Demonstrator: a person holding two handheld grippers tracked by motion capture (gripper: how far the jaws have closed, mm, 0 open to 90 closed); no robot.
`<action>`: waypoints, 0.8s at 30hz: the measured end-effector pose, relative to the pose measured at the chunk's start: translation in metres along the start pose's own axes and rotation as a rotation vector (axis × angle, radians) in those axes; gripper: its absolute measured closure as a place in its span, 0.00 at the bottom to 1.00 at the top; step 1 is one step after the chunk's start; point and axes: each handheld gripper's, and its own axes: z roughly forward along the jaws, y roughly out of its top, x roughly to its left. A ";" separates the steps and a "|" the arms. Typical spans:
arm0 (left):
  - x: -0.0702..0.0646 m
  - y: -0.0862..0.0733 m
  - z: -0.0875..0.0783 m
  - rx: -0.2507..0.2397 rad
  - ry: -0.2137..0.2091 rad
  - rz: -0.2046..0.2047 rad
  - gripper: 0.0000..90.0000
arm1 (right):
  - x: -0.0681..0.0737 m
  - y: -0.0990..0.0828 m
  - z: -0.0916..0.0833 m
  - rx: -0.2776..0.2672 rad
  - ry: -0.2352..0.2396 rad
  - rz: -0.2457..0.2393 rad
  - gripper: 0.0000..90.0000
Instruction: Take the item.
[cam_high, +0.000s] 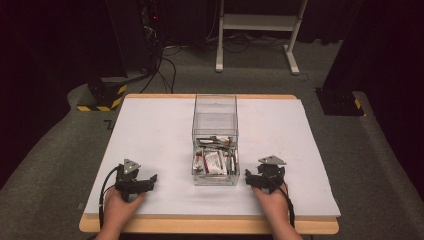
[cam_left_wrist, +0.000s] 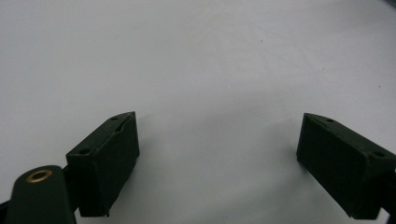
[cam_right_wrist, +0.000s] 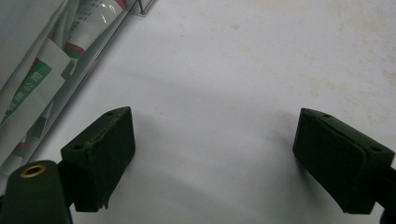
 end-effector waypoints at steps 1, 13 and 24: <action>0.000 0.000 0.000 0.000 0.000 -0.001 0.15 | 0.000 0.000 0.000 0.001 0.001 0.002 0.14; 0.000 0.000 0.000 -0.004 0.000 -0.006 0.15 | 0.000 0.000 0.000 0.002 0.000 0.000 0.14; 0.000 0.000 0.000 -0.003 0.001 -0.004 0.15 | 0.001 0.000 -0.001 -0.003 -0.004 -0.006 0.15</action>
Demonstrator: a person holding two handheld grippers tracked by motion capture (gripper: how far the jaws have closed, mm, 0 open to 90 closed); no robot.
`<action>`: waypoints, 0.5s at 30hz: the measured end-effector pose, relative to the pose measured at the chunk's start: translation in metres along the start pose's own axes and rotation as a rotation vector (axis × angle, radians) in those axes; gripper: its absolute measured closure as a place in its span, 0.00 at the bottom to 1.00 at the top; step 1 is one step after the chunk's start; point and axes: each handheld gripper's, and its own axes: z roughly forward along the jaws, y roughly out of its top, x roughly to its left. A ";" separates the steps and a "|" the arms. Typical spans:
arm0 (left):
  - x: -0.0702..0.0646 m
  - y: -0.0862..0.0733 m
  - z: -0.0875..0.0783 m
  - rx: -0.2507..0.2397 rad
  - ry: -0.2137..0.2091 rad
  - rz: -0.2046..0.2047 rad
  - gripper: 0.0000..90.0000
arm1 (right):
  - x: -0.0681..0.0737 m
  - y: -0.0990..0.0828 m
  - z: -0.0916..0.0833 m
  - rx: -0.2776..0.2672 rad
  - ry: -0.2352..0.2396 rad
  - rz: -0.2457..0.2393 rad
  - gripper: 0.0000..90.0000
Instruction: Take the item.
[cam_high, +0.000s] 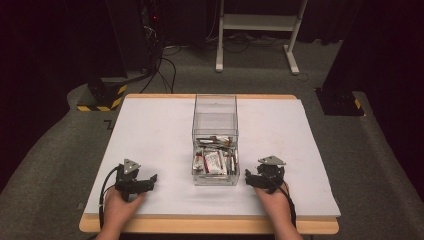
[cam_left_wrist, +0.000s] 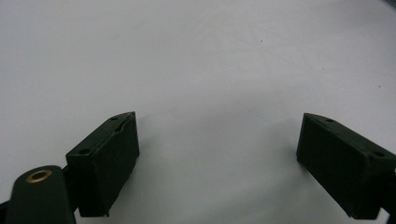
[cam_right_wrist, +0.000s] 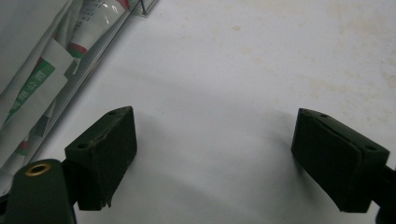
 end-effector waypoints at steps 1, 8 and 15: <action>0.000 0.000 0.000 0.000 0.000 0.000 0.15 | -0.001 0.000 0.000 0.002 0.009 0.008 0.15; 0.000 0.000 0.000 -0.001 -0.001 -0.001 0.15 | -0.001 0.000 0.000 0.002 0.011 0.007 0.15; 0.000 0.000 0.000 -0.002 0.000 -0.002 0.15 | -0.002 0.000 -0.001 0.007 0.023 -0.003 0.16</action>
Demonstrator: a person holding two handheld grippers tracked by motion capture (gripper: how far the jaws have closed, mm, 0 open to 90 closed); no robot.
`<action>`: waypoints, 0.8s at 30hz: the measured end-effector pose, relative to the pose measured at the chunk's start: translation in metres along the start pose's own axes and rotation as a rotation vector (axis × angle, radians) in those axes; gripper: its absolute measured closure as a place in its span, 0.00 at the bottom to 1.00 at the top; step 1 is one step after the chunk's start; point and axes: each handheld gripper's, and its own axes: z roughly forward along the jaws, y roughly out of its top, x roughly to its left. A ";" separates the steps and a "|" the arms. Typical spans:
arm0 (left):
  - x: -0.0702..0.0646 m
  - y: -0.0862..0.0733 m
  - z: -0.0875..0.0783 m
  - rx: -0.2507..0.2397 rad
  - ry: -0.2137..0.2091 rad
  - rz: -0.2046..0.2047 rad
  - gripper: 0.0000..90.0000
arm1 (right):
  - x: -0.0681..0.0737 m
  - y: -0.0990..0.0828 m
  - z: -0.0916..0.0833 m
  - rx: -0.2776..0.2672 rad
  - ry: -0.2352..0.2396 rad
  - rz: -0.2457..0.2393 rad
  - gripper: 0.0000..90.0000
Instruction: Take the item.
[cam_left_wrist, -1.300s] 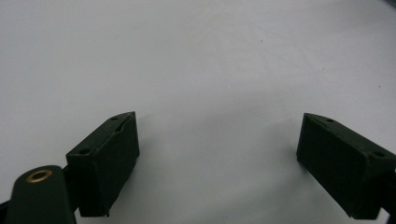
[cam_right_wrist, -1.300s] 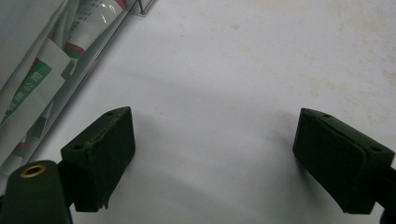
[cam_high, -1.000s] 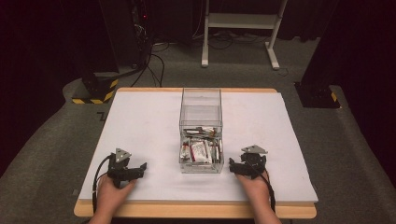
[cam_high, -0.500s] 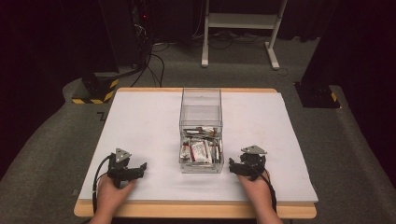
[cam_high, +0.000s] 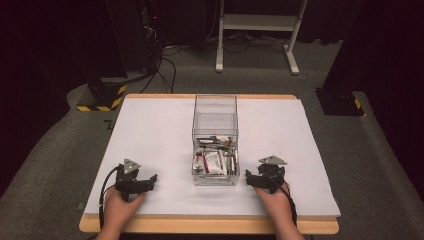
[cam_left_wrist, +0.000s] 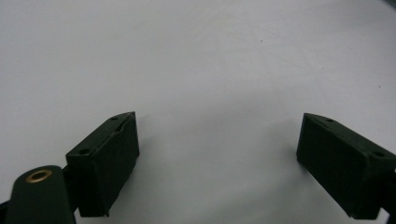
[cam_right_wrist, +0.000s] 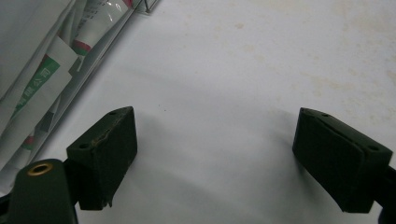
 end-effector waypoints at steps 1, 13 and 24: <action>0.000 0.000 0.000 0.000 0.000 0.000 0.15 | 0.000 0.000 0.000 0.000 0.000 0.000 0.16; 0.000 0.000 0.000 0.003 -0.002 0.002 0.15 | -0.004 0.001 -0.007 -0.017 -0.003 -0.021 0.16; 0.000 0.000 0.000 0.003 -0.002 0.002 0.15 | -0.005 0.004 -0.014 -0.059 0.010 -0.033 0.17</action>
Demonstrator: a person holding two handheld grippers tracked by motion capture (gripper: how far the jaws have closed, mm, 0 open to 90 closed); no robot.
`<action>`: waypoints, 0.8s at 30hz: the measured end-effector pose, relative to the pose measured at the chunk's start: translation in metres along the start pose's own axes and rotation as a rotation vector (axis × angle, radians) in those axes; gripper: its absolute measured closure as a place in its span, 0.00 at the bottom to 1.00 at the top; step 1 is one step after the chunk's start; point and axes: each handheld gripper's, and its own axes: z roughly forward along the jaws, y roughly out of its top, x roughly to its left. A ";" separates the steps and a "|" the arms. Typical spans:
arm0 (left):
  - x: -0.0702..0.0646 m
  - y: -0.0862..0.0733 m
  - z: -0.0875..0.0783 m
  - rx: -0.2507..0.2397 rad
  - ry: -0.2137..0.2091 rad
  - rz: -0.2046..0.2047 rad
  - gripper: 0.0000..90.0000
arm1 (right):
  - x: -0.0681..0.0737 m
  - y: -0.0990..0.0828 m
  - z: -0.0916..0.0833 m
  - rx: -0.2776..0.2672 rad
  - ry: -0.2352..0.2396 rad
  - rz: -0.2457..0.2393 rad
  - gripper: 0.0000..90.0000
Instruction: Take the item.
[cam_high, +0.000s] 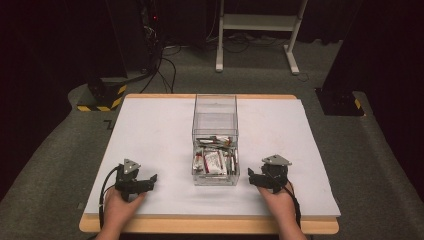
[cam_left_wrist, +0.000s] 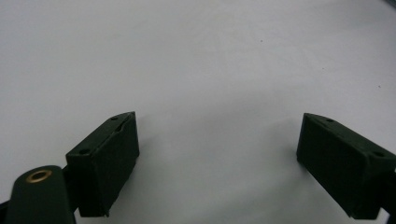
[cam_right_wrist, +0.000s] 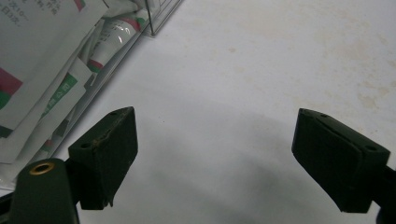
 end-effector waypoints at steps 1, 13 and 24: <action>0.000 0.000 0.000 0.000 0.001 0.000 0.15 | 0.000 0.000 -0.001 0.002 0.009 -0.002 0.18; 0.000 0.000 0.000 -0.001 0.001 -0.002 0.15 | 0.004 0.005 -0.015 -0.037 0.018 -0.009 0.18; 0.000 0.000 0.000 -0.002 0.002 -0.001 0.15 | 0.006 0.011 -0.024 -0.079 0.025 -0.026 0.18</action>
